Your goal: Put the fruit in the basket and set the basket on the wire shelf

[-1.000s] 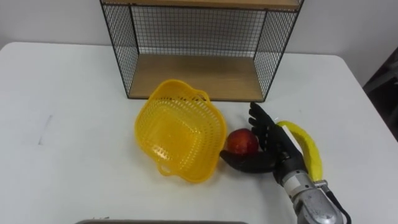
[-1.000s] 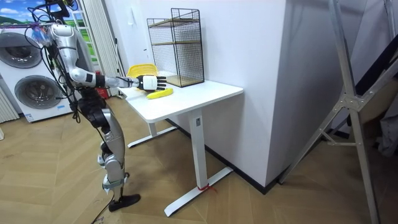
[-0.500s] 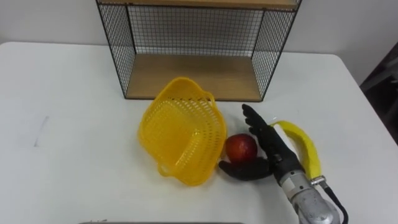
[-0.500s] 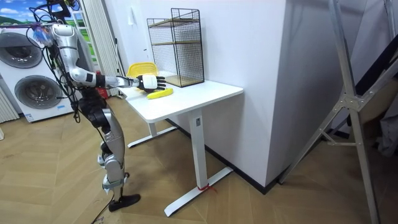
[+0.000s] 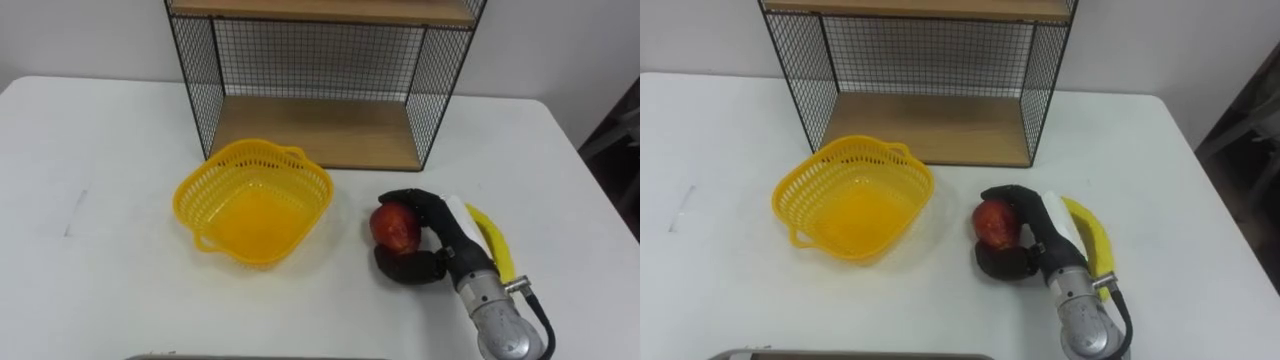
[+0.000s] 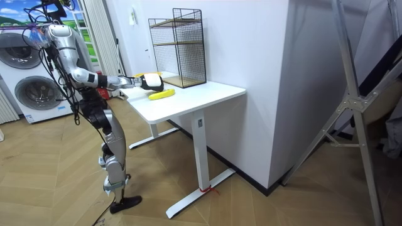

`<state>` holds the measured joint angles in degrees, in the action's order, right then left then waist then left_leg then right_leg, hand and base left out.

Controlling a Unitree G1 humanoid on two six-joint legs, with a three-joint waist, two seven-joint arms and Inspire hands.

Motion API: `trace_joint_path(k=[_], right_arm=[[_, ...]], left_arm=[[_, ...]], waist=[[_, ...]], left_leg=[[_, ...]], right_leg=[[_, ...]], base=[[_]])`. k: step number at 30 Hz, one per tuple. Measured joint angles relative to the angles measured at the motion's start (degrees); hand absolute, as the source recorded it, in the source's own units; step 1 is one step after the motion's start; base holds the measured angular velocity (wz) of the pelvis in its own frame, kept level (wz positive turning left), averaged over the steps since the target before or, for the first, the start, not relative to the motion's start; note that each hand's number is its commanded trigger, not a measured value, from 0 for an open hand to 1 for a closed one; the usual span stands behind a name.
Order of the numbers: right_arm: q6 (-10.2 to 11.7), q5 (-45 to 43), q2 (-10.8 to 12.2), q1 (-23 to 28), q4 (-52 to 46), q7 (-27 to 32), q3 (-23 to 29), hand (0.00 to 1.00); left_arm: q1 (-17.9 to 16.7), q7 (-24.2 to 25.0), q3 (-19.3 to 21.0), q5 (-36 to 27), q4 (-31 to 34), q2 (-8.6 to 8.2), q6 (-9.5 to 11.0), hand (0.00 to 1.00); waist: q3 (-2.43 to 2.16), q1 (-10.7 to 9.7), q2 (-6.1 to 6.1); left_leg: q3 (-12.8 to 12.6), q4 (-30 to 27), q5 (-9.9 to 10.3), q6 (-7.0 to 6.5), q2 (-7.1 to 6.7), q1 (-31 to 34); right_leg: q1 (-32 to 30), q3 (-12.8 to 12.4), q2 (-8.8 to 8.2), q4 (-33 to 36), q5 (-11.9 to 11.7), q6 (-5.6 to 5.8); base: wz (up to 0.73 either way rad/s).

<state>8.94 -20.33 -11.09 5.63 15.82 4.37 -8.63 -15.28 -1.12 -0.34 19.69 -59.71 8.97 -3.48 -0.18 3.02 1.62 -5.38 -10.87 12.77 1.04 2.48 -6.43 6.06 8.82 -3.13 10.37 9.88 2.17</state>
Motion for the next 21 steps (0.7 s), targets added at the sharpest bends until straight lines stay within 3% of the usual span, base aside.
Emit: trace_joint_path(k=[14,21], right_arm=[[-0.85,2.78,0.02,0.17,-0.49,0.86,-0.13,1.00],[-2.62,11.91,0.33,0.21,-1.44,0.48,0.56,1.00]], left_arm=[[-0.75,-0.01,0.00,0.04,2.67,0.23,-1.21,0.00],[-0.65,-0.01,0.05,-0.33,2.04,0.34,-0.61,0.00]], waist=[[-0.23,0.20,0.16],[-0.24,0.19,0.18]], left_leg=[[0.14,0.05,0.00,0.00,-0.04,0.06],[0.21,0.04,0.00,0.00,-0.04,-0.27]], right_leg=[[0.25,0.07,0.03,-0.51,0.00,0.00],[0.60,0.10,0.03,-0.48,-0.01,0.00]], base=[[0.00],[0.00]])
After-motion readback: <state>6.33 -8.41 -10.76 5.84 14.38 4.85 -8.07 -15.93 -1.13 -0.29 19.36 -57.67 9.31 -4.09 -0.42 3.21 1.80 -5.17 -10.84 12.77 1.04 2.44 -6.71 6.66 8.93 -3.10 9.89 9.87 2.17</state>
